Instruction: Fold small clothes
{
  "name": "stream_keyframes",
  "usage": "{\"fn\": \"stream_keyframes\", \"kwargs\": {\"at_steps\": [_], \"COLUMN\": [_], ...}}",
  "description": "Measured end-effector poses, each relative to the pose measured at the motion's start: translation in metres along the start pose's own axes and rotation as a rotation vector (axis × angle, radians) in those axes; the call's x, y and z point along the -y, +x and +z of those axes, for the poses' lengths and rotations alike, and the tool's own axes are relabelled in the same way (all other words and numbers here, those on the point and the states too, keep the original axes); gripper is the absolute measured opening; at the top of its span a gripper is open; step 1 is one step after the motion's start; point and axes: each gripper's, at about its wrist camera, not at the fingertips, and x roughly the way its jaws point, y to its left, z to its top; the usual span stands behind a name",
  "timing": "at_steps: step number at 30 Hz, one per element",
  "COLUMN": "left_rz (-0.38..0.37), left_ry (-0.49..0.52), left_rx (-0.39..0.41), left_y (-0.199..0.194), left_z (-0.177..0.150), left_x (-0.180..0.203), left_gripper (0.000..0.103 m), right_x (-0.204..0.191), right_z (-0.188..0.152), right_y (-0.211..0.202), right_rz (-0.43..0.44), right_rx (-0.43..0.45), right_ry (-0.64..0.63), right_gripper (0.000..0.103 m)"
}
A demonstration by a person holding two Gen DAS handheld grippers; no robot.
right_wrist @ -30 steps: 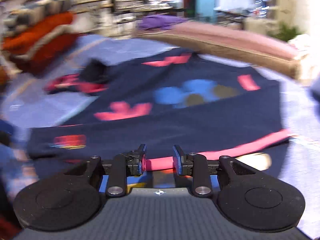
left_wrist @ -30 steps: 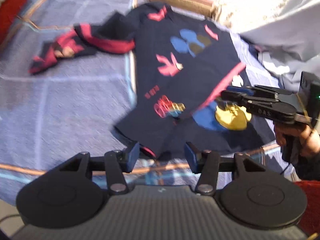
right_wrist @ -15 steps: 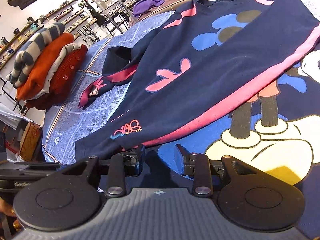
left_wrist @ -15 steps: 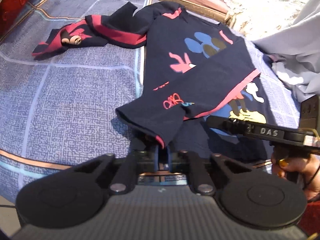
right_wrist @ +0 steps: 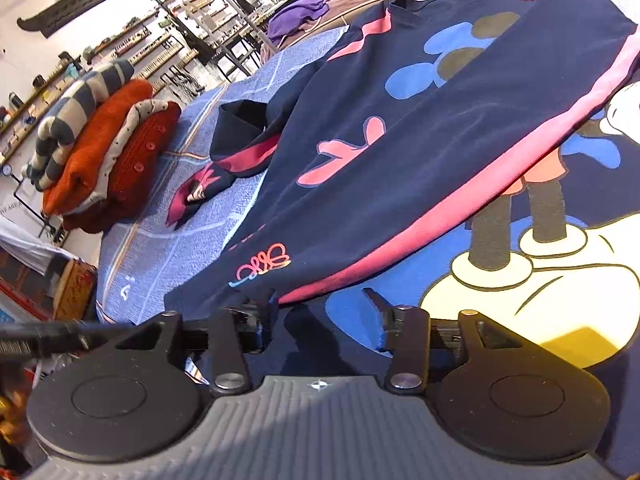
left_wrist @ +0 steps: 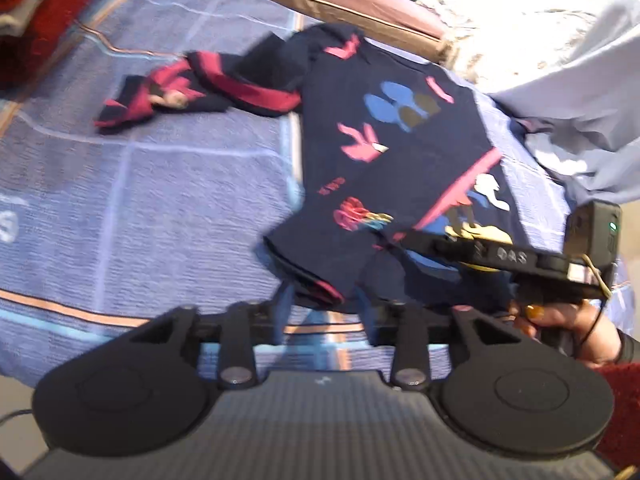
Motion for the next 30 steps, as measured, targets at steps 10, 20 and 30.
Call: {"fn": "stream_keyframes", "kwargs": {"at_steps": [10,20,30], "left_rz": [-0.011,-0.059,-0.025], "left_ry": [-0.025,-0.205,-0.07], "left_rx": [-0.008,-0.026,-0.03], "left_y": [0.038,-0.01,0.018], "left_z": [0.006,0.001,0.004], "left_x": [0.01,-0.044,-0.005], "left_gripper": [0.007,0.008,0.059], "right_x": [0.022,-0.014,-0.068], "right_z": [-0.002,-0.001,-0.006], "right_y": [0.011,-0.021,0.006], "right_rz": [0.168,0.16,0.024], "right_rx": [0.052,-0.086,-0.086], "right_ry": [0.247,0.07,-0.368], "right_gripper": [0.028,0.01,0.053]}}
